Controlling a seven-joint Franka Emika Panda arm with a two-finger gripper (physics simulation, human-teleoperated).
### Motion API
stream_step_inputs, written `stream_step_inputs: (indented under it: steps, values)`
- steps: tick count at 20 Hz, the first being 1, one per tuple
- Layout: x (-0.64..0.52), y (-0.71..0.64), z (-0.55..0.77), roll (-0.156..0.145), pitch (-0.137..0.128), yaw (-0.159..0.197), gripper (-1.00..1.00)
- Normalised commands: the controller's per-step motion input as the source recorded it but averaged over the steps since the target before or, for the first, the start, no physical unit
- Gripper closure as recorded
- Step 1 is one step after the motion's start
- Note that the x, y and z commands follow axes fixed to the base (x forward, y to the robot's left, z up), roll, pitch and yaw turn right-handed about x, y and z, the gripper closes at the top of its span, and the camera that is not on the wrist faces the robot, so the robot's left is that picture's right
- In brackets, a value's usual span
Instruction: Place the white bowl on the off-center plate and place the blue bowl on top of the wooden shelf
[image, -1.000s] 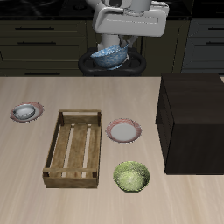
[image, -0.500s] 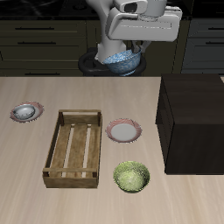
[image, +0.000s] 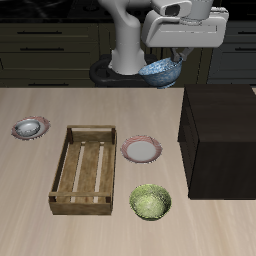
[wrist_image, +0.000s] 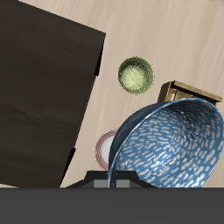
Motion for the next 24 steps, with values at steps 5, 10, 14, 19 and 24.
stream_step_inputs:
  steps: [5,10,14,19,24]
  values:
    - [0.04,0.21,0.0,0.014,-0.001,0.016,1.0]
    - [0.01,0.31,0.02,0.022,-0.008,0.024,1.0]
    - [0.08,0.33,0.01,0.023,-0.004,0.007,1.0]
    - [0.04,0.42,-0.04,0.047,0.012,0.001,1.0]
    - [-0.01,0.37,-0.01,0.041,0.0,0.008,1.0]
